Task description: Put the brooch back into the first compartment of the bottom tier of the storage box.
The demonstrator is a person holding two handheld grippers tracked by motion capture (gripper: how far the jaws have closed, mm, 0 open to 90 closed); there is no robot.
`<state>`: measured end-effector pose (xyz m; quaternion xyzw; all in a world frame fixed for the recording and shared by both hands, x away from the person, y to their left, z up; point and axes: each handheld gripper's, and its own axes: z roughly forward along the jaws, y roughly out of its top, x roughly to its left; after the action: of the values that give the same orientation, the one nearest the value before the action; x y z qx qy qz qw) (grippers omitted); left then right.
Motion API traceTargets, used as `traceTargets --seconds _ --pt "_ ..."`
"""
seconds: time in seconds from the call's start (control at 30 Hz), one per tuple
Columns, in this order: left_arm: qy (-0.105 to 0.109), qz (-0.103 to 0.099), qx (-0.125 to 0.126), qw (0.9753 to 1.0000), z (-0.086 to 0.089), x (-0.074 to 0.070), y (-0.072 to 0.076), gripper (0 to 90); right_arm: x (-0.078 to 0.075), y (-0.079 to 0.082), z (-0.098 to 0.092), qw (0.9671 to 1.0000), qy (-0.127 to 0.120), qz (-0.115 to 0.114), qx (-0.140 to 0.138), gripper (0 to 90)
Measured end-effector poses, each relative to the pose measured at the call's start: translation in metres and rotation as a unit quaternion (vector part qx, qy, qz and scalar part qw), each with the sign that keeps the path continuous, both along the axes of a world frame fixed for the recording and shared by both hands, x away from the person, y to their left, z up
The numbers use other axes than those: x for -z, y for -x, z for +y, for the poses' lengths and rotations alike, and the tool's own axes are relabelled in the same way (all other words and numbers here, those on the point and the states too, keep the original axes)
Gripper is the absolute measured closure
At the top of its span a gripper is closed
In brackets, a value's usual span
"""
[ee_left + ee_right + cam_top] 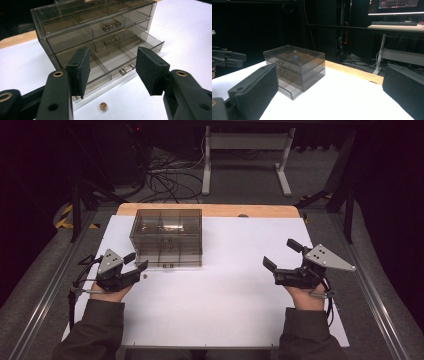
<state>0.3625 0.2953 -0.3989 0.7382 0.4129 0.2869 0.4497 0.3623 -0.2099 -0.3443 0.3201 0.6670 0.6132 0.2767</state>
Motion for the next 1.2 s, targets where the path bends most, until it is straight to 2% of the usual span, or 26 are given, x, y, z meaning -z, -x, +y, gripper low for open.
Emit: traceTargets --seconds 0.47,0.63,0.97,1.2 --pt "-0.007 0.023 0.000 0.9997 -0.003 0.012 -0.006 50.8 0.000 0.000 0.000 1.0000 0.004 0.002 0.003 1.2" --pt "-0.019 0.033 -0.004 0.9993 -0.004 0.016 -0.009 52.9 0.000 0.000 0.000 1.0000 0.003 0.002 0.004 1.2" --pt "-0.036 0.064 -0.024 0.9970 -0.003 0.025 -0.014 56.9 0.000 0.000 0.000 1.0000 0.002 0.004 0.003 1.1" --pt "-0.050 0.085 -0.031 0.9946 -0.001 0.031 -0.018 60.3 0.000 0.000 0.000 1.0000 0.002 0.005 0.003 1.2"
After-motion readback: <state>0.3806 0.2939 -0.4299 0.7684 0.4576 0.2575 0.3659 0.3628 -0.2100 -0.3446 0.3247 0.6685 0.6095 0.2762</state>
